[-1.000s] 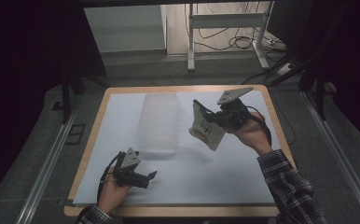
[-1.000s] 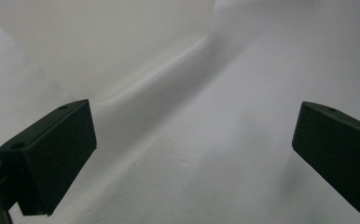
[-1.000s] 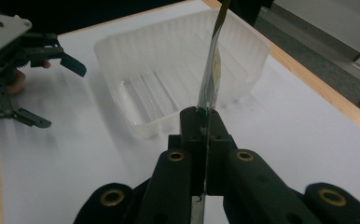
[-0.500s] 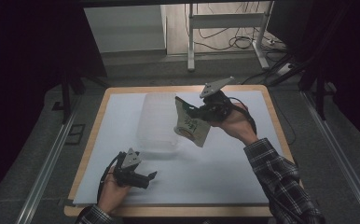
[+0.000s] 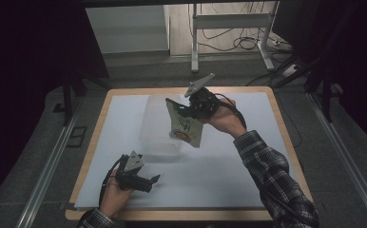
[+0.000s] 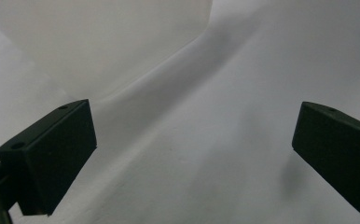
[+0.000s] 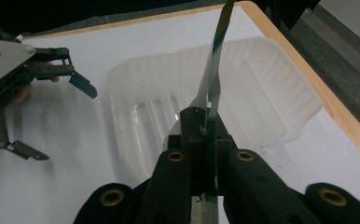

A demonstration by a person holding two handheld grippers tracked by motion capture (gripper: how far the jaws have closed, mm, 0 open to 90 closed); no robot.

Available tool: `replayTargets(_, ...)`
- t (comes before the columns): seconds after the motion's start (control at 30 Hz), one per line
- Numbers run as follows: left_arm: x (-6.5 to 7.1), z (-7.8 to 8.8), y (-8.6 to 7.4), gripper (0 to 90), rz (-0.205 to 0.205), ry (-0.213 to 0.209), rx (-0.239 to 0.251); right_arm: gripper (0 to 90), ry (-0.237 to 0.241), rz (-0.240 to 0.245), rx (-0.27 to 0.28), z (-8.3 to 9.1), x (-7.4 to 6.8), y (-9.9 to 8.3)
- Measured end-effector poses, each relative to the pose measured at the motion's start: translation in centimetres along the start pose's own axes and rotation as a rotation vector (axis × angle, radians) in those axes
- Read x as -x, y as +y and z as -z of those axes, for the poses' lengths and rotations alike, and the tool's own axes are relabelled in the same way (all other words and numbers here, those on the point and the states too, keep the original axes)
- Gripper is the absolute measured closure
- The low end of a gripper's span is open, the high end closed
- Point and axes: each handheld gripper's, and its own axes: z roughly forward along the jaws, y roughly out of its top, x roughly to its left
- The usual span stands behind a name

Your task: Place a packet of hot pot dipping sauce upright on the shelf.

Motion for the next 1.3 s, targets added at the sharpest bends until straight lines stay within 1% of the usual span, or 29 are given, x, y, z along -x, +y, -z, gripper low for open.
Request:
replayTargets(0.07,0.0,0.0,0.0,0.0,0.000,0.002,0.001,89.4,-0.002,-0.003,0.000,-0.2,0.0,0.2)
replayTargets(0.13,0.0,0.1,0.0,0.0,-0.003,0.003,0.001,89.4,-0.008,0.011,-0.007,-0.7,0.1,0.6)
replayTargets(0.17,-0.1,0.1,0.0,0.0,-0.002,0.002,0.000,89.4,-0.011,0.005,-0.010,-1.3,0.0,1.1)
replayTargets(0.23,-0.1,0.1,0.0,0.0,-0.002,0.002,0.000,89.4,-0.009,0.005,-0.008,-1.4,-0.1,1.3)
replayTargets(0.27,0.0,0.1,0.0,0.0,0.002,0.001,0.005,89.4,-0.006,0.017,0.001,-2.0,-0.1,1.7)
replayTargets(0.37,0.0,0.1,0.0,0.0,-0.001,0.001,0.002,89.4,-0.003,0.023,0.002,-2.5,-0.3,2.1)
replayTargets(0.4,0.0,0.1,0.0,0.0,-0.003,0.001,0.001,89.4,-0.001,0.032,0.005,-3.1,-0.4,2.5)
replayTargets(0.47,-0.1,0.1,0.0,0.0,-0.002,0.001,0.001,89.4,0.001,0.028,0.008,-3.3,-0.5,2.6)
replayTargets(0.57,0.0,0.1,0.0,0.0,-0.003,0.001,0.001,89.4,0.006,0.040,0.022,-4.2,-0.9,3.3)
replayTargets(0.63,0.0,0.1,0.0,0.0,-0.003,0.000,0.001,89.4,0.007,0.037,0.025,-4.4,-1.0,3.4)
replayTargets(0.67,0.0,0.1,0.0,0.0,-0.003,0.000,0.000,89.4,0.014,0.040,0.036,-4.8,-1.1,3.7)
replayTargets(0.73,0.0,0.1,0.0,0.0,-0.003,0.000,0.000,89.4,0.016,0.035,0.038,-5.0,-1.2,3.8)
replayTargets(0.77,0.0,0.1,0.0,0.0,-0.003,-0.001,0.001,89.4,0.017,0.036,0.046,-5.3,-1.4,3.9)
replayTargets(0.83,0.0,0.1,0.0,0.0,-0.003,0.000,0.000,89.4,0.019,0.036,0.049,-5.5,-1.4,4.0)
replayTargets(0.87,0.0,0.1,0.0,0.0,-0.003,-0.001,0.000,89.4,0.022,0.041,0.049,-5.9,-1.5,4.0)
replayTargets(1.0,0.0,0.1,0.0,0.0,-0.003,0.001,0.000,89.3,0.031,0.031,0.048,-6.5,-1.6,3.9)
replayTargets(1.07,0.0,0.1,0.0,0.0,0.002,0.000,0.002,88.8,0.034,0.028,0.033,-7.1,-1.6,3.4)
replayTargets(1.1,0.0,0.1,0.0,0.0,0.002,0.000,0.002,88.8,0.034,0.028,0.033,-7.1,-1.6,3.4)
replayTargets(1.13,0.0,0.1,0.0,0.0,-0.003,-0.001,-0.004,83.8,0.032,0.035,0.013,-7.5,-1.6,3.0)
replayTargets(1.2,0.0,0.1,0.0,0.0,-0.003,-0.001,-0.005,82.6,0.026,0.039,0.014,-7.6,-1.6,2.9)
replayTargets(1.27,0.0,0.0,0.0,0.0,-0.004,-0.001,-0.007,75.1,0.025,0.030,0.030,-7.4,-1.6,2.7)
replayTargets(1.3,0.0,0.0,0.0,0.0,-0.004,-0.001,-0.007,75.1,0.025,0.030,0.030,-7.4,-1.6,2.7)
